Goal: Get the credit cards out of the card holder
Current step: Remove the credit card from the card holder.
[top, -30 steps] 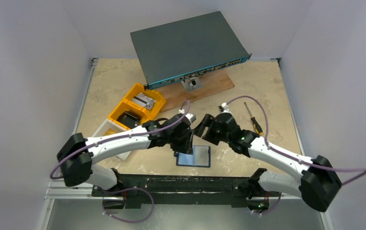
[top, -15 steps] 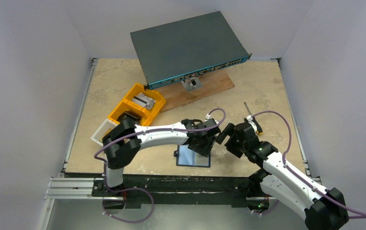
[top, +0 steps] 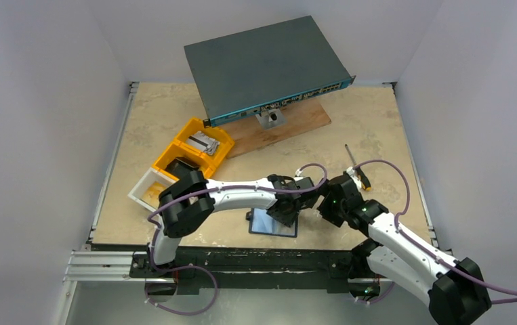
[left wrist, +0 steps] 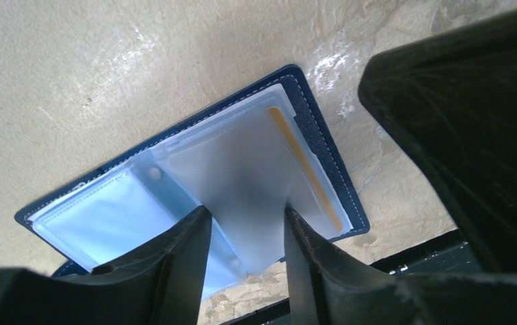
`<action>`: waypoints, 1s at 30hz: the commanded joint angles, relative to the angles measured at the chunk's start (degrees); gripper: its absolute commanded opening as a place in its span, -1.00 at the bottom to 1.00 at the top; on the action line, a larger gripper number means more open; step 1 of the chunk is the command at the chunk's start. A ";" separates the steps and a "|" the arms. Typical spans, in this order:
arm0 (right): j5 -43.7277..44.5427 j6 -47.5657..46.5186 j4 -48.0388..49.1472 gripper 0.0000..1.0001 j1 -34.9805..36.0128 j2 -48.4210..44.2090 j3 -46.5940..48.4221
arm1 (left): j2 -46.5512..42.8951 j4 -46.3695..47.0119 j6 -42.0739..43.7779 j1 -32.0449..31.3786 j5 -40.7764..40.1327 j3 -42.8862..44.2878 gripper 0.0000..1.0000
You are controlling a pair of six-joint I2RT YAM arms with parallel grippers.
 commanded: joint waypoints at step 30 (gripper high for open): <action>-12.60 0.97 24.23 -0.06 9.13 11.25 -1.30 | -8.35 24.01 -4.69 9.06 21.14 -19.89 -1.00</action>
